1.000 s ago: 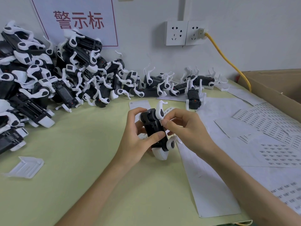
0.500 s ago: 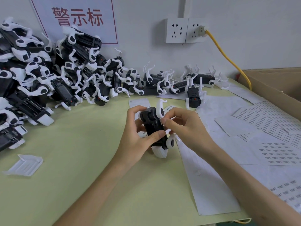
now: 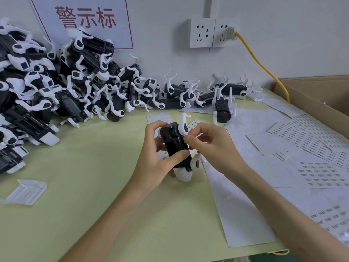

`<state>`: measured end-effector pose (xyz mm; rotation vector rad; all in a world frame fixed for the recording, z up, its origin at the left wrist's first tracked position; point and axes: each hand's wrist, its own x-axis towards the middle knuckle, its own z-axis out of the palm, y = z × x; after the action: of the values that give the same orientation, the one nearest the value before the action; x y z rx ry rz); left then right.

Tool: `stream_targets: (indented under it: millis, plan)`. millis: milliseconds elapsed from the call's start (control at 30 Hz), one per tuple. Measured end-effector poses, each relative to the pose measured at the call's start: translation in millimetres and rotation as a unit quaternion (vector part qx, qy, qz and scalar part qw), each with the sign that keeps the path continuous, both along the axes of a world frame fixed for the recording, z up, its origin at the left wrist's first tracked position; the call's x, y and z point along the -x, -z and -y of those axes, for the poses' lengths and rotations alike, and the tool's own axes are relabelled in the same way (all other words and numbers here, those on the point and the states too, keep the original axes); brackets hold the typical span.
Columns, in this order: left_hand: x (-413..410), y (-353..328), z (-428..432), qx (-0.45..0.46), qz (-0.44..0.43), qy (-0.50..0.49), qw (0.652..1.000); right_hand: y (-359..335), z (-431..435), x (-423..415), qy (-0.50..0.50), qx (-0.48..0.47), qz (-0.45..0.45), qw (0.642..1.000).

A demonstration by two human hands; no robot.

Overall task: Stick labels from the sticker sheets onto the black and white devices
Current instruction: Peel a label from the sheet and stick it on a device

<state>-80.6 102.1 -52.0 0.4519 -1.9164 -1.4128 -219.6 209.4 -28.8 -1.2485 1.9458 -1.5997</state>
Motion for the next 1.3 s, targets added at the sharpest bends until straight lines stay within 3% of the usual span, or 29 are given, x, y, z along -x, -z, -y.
stream_targets:
  millis: [300,500,633,1300]
  plan:
    - [-1.1,0.1,3.0,-0.031,0.001,0.026,0.999,-0.7,-0.4,-0.8,0.02,0.004,0.022,1.0]
    - [-2.3,-5.9,4.8,-0.148,-0.007,0.087,0.985,-2.5,-0.2,-2.7,-0.041,-0.009,0.061,0.997]
    - [-5.4,-8.4,8.3,-0.179,-0.035,0.107,0.977,-7.4,-2.5,-0.6,-0.059,0.017,0.09,0.994]
    - [-7.0,-6.5,6.5,-0.168,-0.026,0.168,0.971,-7.9,-4.7,-0.3,-0.14,0.033,0.109,0.984]
